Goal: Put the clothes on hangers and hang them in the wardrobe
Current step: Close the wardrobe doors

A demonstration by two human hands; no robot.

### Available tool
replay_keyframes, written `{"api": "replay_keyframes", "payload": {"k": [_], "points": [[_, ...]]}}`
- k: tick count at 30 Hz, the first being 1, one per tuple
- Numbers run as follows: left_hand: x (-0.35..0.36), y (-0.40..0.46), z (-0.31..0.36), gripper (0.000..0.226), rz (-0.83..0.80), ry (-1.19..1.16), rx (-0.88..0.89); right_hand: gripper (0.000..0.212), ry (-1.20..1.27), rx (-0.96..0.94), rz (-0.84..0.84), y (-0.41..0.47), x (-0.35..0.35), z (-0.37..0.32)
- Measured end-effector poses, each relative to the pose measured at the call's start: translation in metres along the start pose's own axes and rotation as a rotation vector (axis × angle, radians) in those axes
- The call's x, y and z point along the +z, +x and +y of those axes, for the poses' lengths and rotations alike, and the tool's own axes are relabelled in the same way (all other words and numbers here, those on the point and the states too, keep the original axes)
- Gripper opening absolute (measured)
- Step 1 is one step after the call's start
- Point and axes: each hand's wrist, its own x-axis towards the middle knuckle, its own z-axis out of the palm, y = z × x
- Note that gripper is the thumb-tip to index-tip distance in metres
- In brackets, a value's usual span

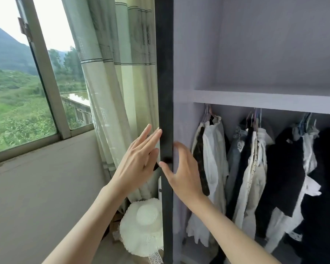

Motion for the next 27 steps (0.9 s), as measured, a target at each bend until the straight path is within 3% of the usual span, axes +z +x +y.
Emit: {"api": "replay_keyframes", "payload": {"k": [2,8,14,17,20,27], "points": [[0.011,0.012,0.016,0.052,-0.039,0.028,0.086,0.052,-0.022,-0.019,0.025,-0.001,-0.029,0.015],[0.064,0.057,0.062,0.051,-0.198,-0.054,0.275,0.06,-0.087,0.069,0.045,-0.009,-0.105,0.06],[0.135,0.122,0.104,0.038,-0.475,-0.453,0.157,0.058,-0.161,0.286,0.192,0.008,-0.158,0.114],[0.175,0.152,0.117,0.04,-0.459,-0.275,0.213,0.057,-0.219,0.295,0.222,0.025,-0.183,0.14],[0.209,0.181,0.118,0.047,-0.274,-0.058,0.279,0.066,-0.385,0.18,0.198,0.042,-0.199,0.166],[0.252,0.251,0.099,0.084,-0.2,0.233,0.154,0.092,-0.855,0.017,0.079,0.086,-0.233,0.237]]}}
